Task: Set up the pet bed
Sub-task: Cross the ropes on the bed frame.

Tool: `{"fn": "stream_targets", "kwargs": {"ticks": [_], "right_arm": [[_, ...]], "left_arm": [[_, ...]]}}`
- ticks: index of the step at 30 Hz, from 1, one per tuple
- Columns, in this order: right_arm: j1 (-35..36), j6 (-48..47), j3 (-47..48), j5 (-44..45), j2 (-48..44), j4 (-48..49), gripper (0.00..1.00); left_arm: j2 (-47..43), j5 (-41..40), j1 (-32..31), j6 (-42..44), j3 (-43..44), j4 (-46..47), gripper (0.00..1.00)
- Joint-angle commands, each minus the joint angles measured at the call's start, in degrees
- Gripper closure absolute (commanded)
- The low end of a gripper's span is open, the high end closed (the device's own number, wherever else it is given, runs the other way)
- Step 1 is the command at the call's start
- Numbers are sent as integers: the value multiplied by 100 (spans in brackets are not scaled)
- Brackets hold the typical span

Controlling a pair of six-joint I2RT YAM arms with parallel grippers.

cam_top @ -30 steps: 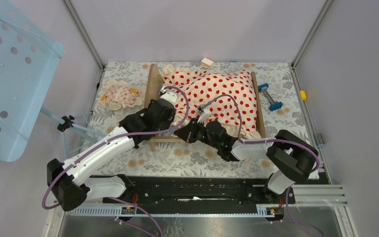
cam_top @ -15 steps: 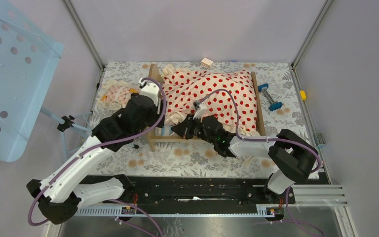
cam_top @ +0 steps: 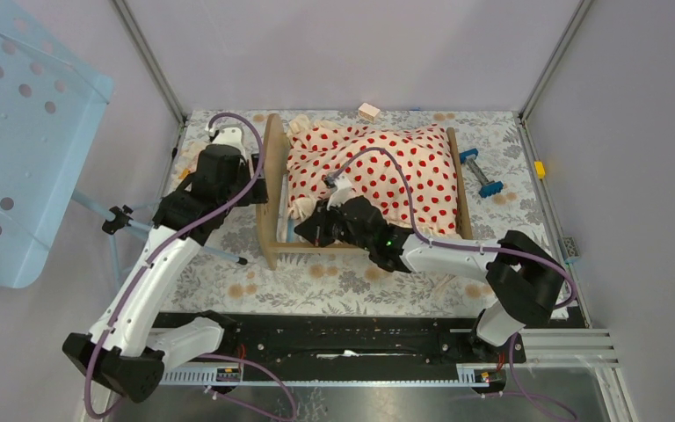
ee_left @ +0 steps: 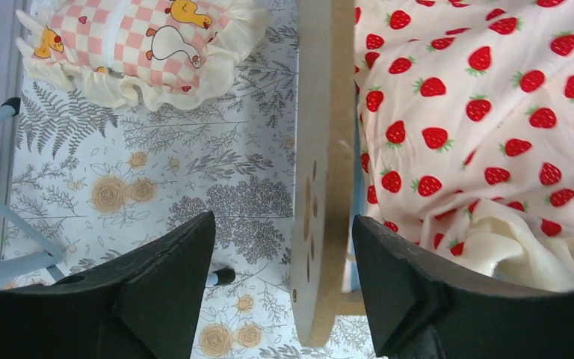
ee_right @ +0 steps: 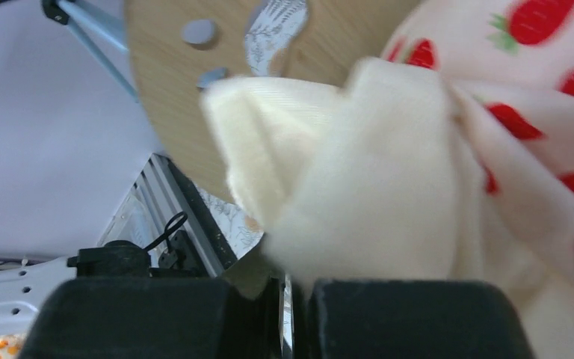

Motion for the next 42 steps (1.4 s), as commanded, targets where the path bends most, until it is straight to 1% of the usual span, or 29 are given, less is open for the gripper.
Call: {"fn": "stream_targets", "kwargs": {"ticks": [1,6,10,15,22,27,30,35,38,42], "right_arm": [[243,-564,726,145,-58,-687,100],[311,-736,1054,224,-66,-1124,100],[424,-874,1465,221,31,-1722,100],[591,-821,1573,97,86,-2025,100],[748,-226,1542,-260,124,-2191,95],[750,222,1338,-518,-40,-1669,93],[754,569,1301,-737,-25,-1357,87],[750,1387,1238,-1105,137,-639,83],[757,1792,1192,-1291,244,-273,82],[750,1942,1115,-1360,306,-140,81]], "left_arm": [[169,592,356,-77,-61,443,29],[323,832,440,-43,-179,593,36],[312,984,452,-58,-359,746,42],[320,1057,471,-43,-534,824,48],[299,1116,511,-43,-634,871,50],[351,1210,520,-58,-633,897,50],[373,1247,520,-69,-637,908,50],[348,1236,529,-69,-698,908,50],[347,1250,531,-69,-700,908,50],[364,1277,537,-68,-713,908,50]]}}
